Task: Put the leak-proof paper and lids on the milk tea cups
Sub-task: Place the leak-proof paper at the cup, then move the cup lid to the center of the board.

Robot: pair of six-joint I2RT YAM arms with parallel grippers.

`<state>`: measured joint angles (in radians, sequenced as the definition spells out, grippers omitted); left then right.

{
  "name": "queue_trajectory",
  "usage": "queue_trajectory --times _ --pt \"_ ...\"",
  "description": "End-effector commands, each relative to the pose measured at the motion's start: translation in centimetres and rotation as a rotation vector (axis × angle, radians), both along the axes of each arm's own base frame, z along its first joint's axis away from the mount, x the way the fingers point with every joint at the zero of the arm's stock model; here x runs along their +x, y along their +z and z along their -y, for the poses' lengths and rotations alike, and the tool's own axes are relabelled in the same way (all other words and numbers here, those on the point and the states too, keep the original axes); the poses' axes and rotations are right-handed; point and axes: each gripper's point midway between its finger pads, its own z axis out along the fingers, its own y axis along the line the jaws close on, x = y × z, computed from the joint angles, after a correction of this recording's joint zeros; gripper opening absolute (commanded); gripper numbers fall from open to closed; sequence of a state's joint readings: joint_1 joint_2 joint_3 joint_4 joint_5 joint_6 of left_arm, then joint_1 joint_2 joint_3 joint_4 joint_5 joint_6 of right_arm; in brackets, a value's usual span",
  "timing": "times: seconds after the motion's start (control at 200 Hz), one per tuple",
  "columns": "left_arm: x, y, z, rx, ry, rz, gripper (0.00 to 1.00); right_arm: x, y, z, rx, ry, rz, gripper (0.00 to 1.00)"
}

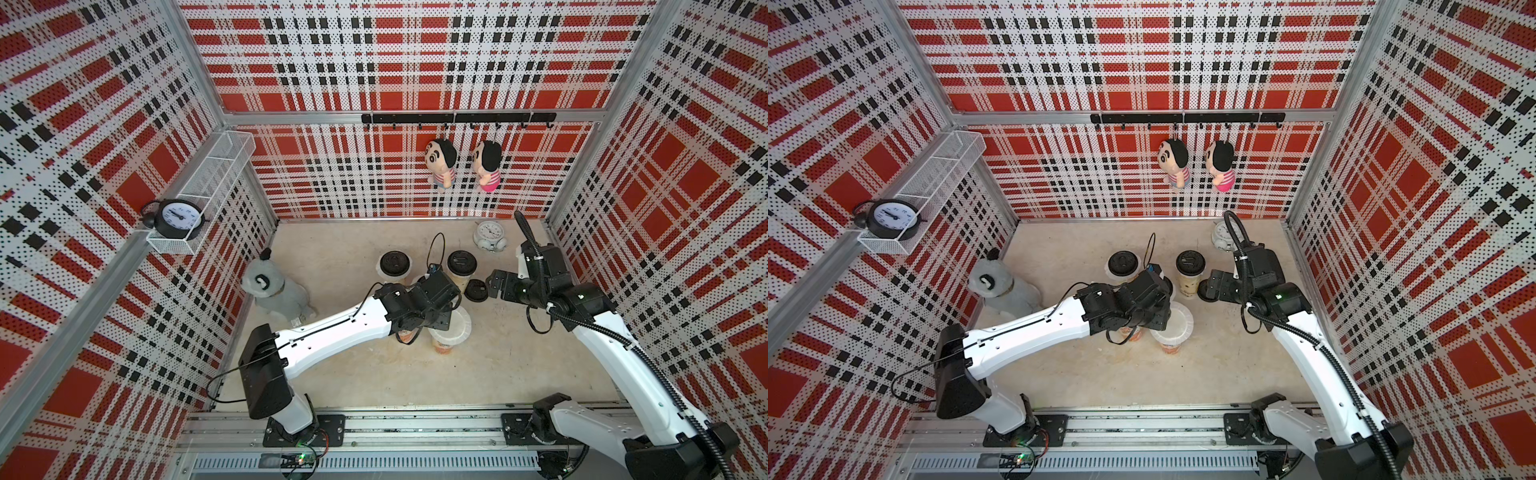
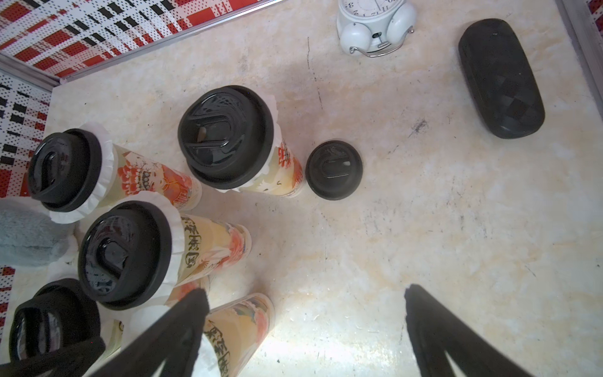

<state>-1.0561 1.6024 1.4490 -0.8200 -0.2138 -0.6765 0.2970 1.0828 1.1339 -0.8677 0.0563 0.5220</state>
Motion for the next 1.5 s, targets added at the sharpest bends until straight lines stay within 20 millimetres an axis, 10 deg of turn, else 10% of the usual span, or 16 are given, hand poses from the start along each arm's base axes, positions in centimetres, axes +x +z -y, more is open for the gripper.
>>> queue_trajectory --times 0.0,0.421,0.907,1.498 --pt "0.1 3.2 -0.9 -0.041 0.02 0.056 0.59 0.4 -2.4 2.1 -0.016 -0.073 -0.052 0.96" --pt "2.4 9.1 -7.0 -0.193 0.129 0.166 0.64 5.9 -14.9 4.9 -0.034 -0.135 -0.302 0.82" --pt "3.8 8.4 -9.4 -0.185 0.165 0.158 0.63 10.7 -18.6 4.2 -0.038 -0.126 -0.387 0.8" --pt "3.7 7.7 -9.6 -0.173 0.159 0.147 0.62 8.9 -20.4 8.1 -0.167 -0.282 -0.463 0.8"
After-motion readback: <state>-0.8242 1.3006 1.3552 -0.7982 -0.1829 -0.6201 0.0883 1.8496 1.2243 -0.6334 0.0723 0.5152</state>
